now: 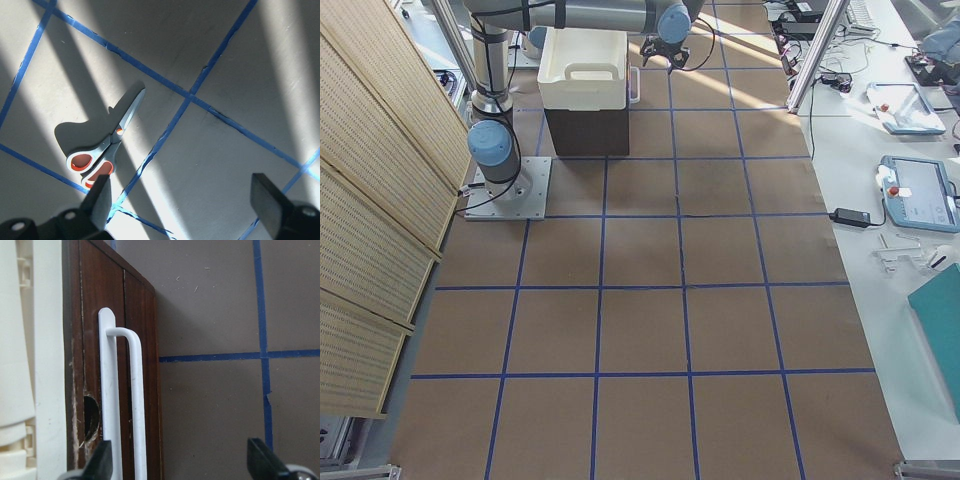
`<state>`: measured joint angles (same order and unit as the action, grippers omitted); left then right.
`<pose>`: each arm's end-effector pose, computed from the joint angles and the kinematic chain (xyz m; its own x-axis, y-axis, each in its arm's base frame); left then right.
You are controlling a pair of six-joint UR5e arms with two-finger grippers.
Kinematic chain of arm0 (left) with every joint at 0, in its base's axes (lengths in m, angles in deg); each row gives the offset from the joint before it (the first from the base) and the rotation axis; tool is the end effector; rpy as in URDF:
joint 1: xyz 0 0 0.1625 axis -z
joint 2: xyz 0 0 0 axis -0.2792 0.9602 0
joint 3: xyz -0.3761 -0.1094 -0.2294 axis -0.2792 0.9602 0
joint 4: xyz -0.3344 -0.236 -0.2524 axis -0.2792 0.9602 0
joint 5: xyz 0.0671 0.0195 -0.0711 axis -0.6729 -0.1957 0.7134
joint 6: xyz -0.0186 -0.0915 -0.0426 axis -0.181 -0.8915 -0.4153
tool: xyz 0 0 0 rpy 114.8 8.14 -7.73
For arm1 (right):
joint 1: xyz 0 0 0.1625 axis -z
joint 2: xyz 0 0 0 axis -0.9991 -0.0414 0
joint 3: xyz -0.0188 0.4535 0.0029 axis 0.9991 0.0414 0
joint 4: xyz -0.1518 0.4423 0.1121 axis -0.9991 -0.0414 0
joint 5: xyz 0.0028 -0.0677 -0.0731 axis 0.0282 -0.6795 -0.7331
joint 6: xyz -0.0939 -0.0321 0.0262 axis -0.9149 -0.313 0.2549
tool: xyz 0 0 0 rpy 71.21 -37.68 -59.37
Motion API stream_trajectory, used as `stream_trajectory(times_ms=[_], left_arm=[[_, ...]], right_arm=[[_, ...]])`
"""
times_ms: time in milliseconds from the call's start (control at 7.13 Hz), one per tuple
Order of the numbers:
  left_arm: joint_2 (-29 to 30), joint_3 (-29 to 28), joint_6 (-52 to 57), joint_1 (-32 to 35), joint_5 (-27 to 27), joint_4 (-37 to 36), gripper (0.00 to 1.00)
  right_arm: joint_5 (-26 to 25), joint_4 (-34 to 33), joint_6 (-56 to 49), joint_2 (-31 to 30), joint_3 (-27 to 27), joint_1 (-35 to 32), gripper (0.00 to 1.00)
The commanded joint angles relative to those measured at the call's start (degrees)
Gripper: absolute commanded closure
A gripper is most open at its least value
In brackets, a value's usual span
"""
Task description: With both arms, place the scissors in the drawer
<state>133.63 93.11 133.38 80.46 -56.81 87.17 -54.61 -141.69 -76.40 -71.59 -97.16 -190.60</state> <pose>0.1692 -0.6444 0.3940 -0.4951 0.8687 -0.0138 0.8672 0.4950 0.0542 0.3012 -0.6079 0.3775 0.0081 -0.9446 -0.3280 -0.9867 0.0457 -0.1561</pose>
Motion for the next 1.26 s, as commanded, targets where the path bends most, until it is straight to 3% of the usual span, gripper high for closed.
stream_trajectory(times_ms=[0,140,561,1121], left_arm=[[5.60,0.01,15.90,-2.90,-0.28,-8.95,0.00],[7.63,0.01,20.41,-2.99,-0.11,-9.43,0.00],[13.87,-0.08,35.27,-3.78,-0.11,-14.09,0.00],[19.24,0.09,37.85,-6.59,0.16,-17.09,0.00]], right_arm=[[-6.47,-0.10,-5.32,4.18,0.17,-4.76,0.10],[-8.79,-0.10,-6.30,4.29,0.18,-5.21,0.10],[-8.11,1.29,-6.14,5.69,0.26,-5.22,0.09],[-6.35,2.09,-4.30,6.66,0.09,-5.22,0.09]])
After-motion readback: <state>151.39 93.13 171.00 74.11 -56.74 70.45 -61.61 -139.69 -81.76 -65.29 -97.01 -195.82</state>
